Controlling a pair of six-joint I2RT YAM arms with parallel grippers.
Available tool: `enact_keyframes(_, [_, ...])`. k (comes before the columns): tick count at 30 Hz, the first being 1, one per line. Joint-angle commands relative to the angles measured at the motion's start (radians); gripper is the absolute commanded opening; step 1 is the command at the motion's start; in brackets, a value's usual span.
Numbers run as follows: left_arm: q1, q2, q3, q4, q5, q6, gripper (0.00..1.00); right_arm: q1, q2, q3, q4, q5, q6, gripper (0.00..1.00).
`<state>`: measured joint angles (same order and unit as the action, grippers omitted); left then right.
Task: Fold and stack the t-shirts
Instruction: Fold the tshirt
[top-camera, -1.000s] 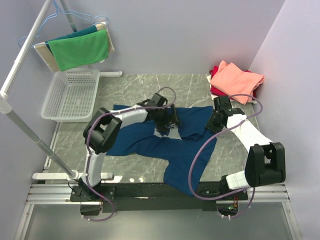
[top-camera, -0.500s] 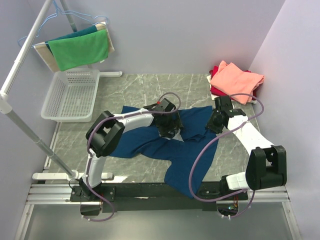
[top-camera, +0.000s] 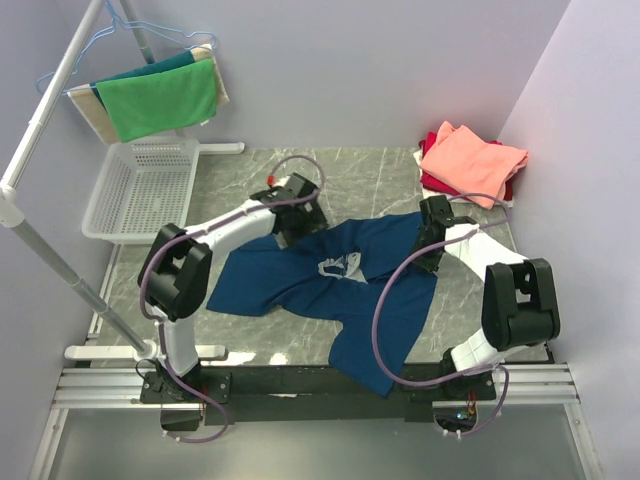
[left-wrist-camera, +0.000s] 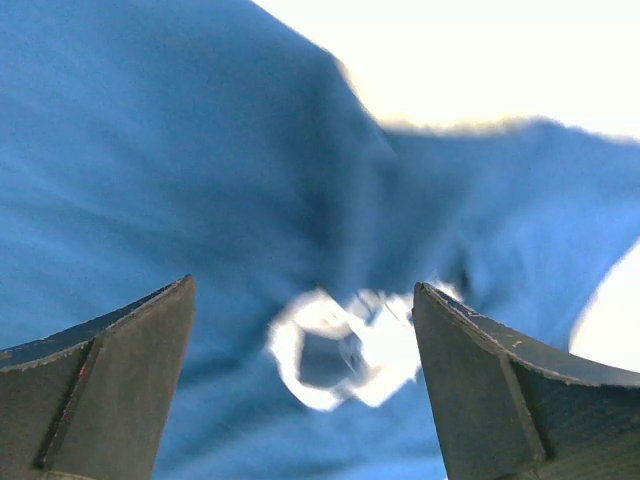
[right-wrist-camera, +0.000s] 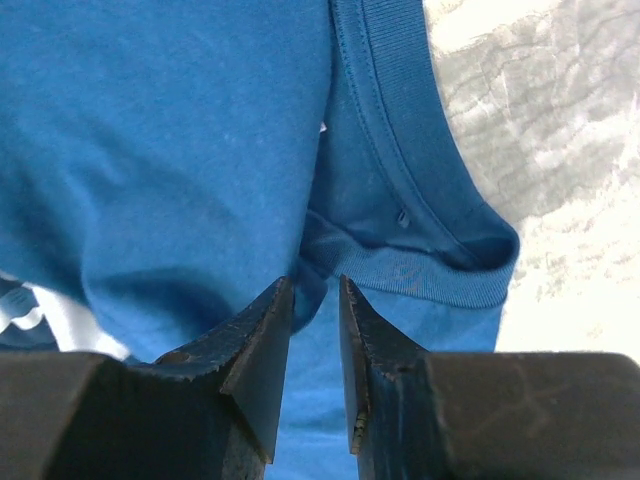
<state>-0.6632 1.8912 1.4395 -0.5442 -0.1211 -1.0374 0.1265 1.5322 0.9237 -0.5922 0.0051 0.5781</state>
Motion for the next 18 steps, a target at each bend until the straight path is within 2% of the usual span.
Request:
enact_keyframes(1, [0.085,0.029,-0.021,-0.069,-0.081,0.056,0.95,0.005,0.035,0.049,0.023,-0.002,-0.015,0.33])
enact_keyframes(12, [0.174,0.158,0.019,-0.195,-0.181,0.050,0.96,0.024,0.141,0.116,-0.029,0.015,-0.023,0.32])
enact_keyframes(18, [0.263,0.189,0.019,-0.250,-0.250,0.045,0.96,0.024,0.246,0.171,-0.101,0.094,-0.046,0.32])
